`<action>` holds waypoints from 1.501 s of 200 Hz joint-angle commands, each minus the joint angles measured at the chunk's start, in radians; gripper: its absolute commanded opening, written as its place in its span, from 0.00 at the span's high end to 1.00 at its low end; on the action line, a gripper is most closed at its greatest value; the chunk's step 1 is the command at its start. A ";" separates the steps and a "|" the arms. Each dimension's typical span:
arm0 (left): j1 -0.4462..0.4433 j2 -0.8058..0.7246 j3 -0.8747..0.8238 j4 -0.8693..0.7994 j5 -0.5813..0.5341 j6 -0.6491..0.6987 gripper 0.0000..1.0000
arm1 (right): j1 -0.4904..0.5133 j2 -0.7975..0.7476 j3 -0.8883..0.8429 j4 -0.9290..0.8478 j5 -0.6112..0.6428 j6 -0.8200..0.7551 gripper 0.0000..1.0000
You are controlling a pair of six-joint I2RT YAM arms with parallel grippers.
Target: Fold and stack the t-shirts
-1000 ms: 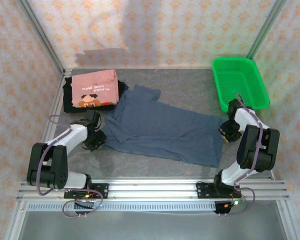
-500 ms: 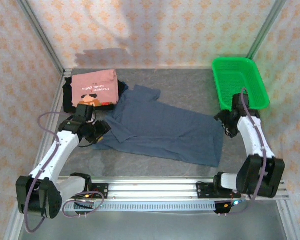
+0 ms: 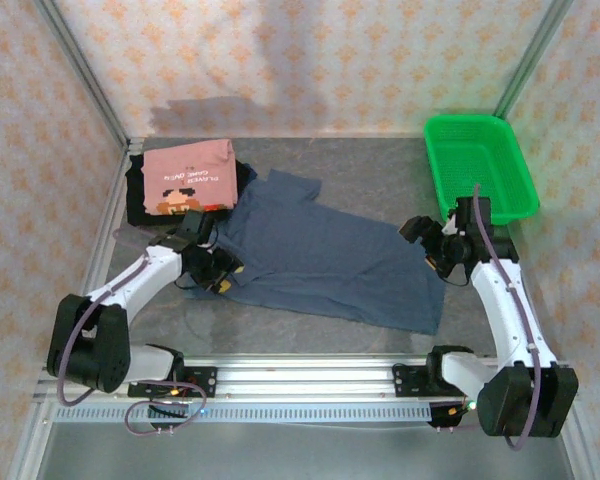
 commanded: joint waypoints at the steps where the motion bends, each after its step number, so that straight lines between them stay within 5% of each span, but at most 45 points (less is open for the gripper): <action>1: -0.014 0.030 -0.025 0.029 -0.038 -0.037 0.54 | 0.006 -0.022 -0.004 -0.007 -0.025 -0.014 0.09; 108: -0.054 0.123 -0.034 0.166 -0.050 -0.110 0.61 | 0.012 -0.063 -0.013 -0.002 -0.076 -0.004 0.06; 194: -0.054 0.143 -0.018 0.148 -0.058 -0.090 1.00 | 0.013 -0.088 0.002 0.000 -0.085 0.016 0.05; 300: -0.083 0.317 0.311 0.012 -0.072 0.107 1.00 | 0.013 -0.115 -0.024 0.016 -0.099 0.033 0.03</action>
